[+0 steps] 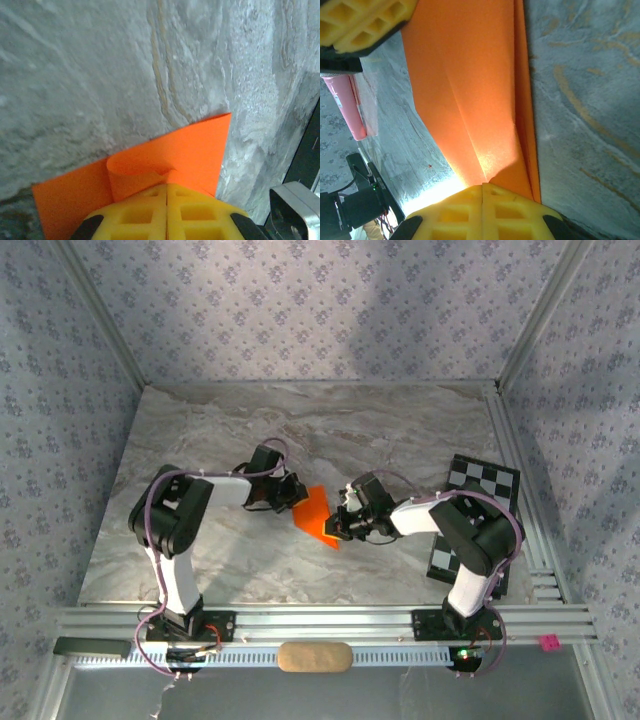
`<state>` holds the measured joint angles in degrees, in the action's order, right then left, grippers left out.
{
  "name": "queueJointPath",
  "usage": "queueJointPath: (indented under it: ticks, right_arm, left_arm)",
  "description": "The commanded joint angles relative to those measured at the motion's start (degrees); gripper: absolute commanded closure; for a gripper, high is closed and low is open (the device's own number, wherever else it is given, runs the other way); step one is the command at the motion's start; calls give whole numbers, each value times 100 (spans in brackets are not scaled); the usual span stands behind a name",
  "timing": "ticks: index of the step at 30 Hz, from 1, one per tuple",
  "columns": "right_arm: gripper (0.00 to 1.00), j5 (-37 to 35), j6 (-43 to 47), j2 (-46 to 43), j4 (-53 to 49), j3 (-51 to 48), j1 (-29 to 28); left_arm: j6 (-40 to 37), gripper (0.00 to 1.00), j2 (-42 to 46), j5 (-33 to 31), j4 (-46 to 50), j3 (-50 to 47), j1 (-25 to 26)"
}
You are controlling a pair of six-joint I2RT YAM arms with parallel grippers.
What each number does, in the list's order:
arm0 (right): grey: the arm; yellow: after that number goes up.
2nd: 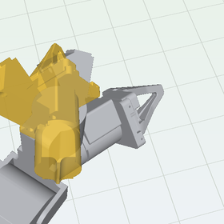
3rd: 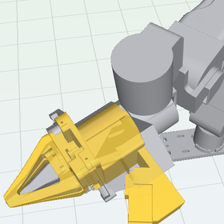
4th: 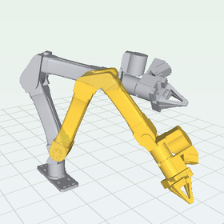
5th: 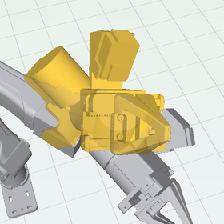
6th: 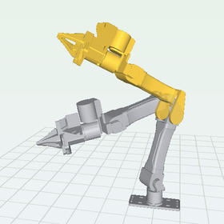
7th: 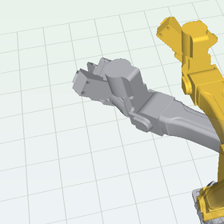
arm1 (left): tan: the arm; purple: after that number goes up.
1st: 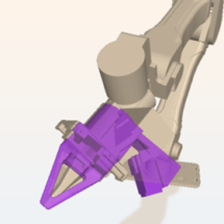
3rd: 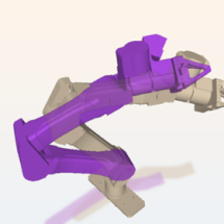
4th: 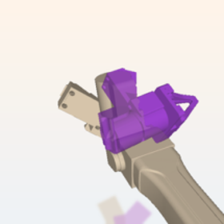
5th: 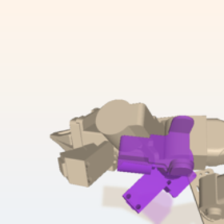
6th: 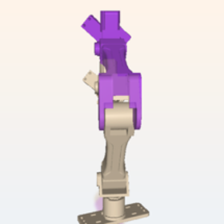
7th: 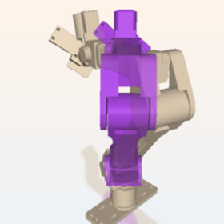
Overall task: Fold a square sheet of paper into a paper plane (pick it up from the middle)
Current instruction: Fourth fold the wing at the center of the table.
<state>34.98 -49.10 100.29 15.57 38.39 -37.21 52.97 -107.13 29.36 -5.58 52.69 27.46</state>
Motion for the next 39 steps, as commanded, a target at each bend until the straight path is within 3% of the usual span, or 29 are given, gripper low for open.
queueJointPath:
  ticks: [1,12,21,26,32,39]
  right_arm:
    - [100,-361,59,377,-898,-308,5]
    - [100,-328,60,390,-877,-283,-10]
    - [100,-326,24,415,-862,-232,-21]
    - [100,-317,-2,387,-854,-237,-22]
    - [100,-363,-9,326,-856,-267,-22]
    - [100,-348,-9,213,-780,-263,-14]
  left_arm:
    - [-285,91,-154,-317,294,173,-225]
    - [-503,91,-80,-133,578,438,-646]
    - [-576,85,911,-323,1165,490,-633]
    - [-429,84,1183,-167,1026,273,-207]
    - [15,86,626,34,388,289,599]
    - [23,91,-91,-333,699,336,600]
